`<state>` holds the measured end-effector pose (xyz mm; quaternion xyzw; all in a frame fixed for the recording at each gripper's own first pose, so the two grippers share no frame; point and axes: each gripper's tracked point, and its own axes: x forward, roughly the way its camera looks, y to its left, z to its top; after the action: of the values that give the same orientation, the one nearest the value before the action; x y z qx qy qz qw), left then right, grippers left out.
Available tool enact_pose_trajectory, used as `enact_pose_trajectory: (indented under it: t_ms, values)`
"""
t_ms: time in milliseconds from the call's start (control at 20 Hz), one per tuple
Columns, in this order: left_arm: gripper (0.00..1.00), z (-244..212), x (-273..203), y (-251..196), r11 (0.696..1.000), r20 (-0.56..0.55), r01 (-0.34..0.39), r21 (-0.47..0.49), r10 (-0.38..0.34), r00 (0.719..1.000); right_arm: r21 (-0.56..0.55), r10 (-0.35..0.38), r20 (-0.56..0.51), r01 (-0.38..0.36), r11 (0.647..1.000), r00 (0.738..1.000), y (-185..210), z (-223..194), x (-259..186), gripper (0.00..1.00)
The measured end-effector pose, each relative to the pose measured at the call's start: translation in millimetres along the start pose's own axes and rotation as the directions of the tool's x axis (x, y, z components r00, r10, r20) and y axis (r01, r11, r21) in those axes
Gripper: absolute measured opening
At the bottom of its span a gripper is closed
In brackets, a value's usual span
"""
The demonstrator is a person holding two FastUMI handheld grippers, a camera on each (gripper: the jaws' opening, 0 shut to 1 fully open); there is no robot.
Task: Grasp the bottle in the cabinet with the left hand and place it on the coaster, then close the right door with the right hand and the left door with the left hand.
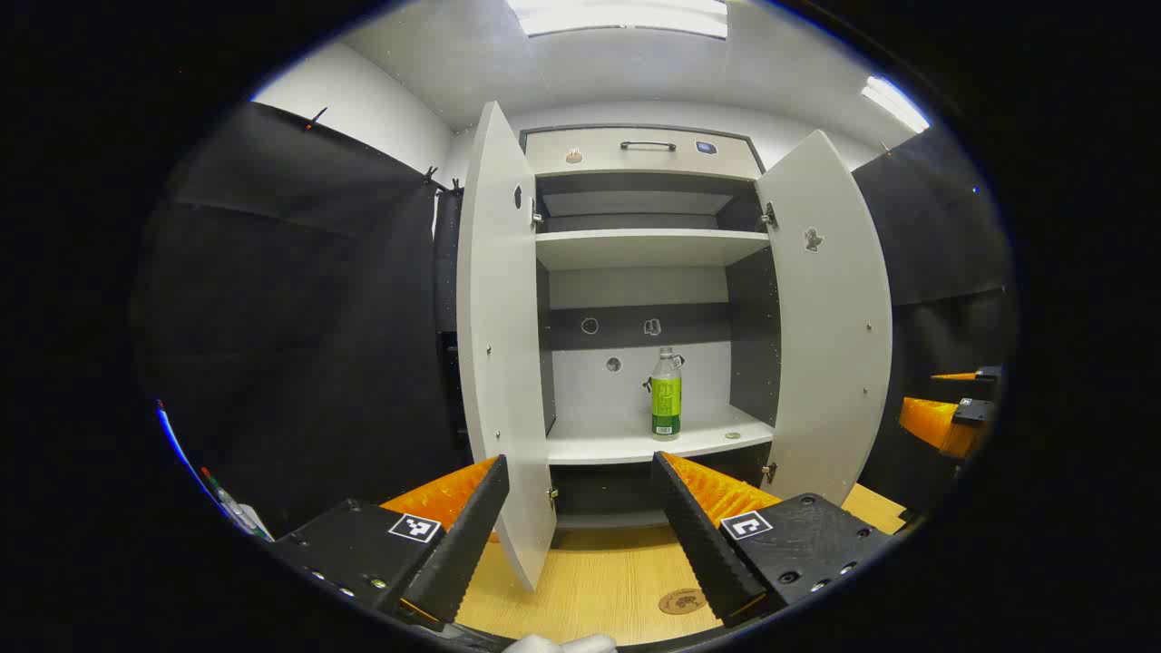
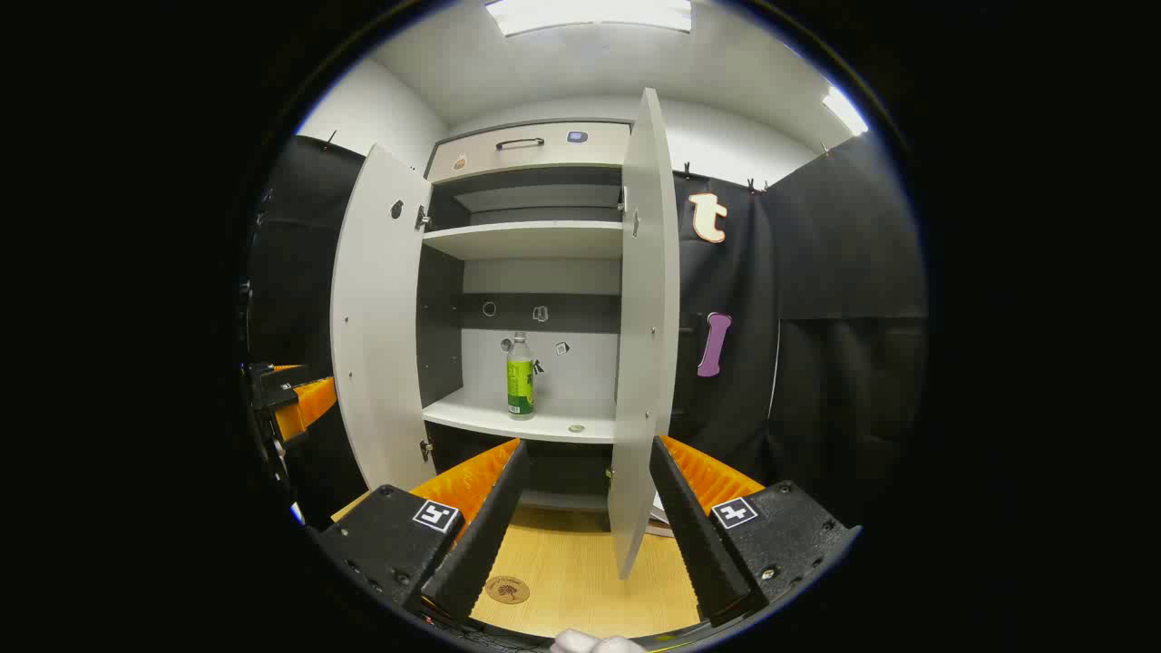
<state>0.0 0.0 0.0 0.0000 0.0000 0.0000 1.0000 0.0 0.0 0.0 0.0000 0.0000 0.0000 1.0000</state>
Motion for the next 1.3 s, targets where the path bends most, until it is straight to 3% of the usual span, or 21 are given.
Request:
enact_pose_trajectory:
  t_ms: [750, 1000, 1300]
  values:
    - [0.96, 13.6, 28.6, -11.8, 0.999, 0.039, 0.037, 0.021, -0.038, 0.999, 0.008, 0.009, 0.026, -0.009, 1.000, 1.000, -5.0, 13.2, 0.0, 0.84]
    - [0.96, 25.5, 78.4, -35.3, 0.996, 0.077, 0.087, 0.023, -0.088, 0.993, -0.003, 0.026, 0.030, -0.026, 1.000, 0.999, -10.5, 27.2, 2.4, 0.83]
    - [0.96, 29.1, 158.4, -81.1, 0.986, 0.088, 0.166, -0.015, -0.164, 0.983, -0.043, -0.032, 0.055, 0.035, 0.998, 0.998, -29.7, 49.0, 4.7, 0.83]
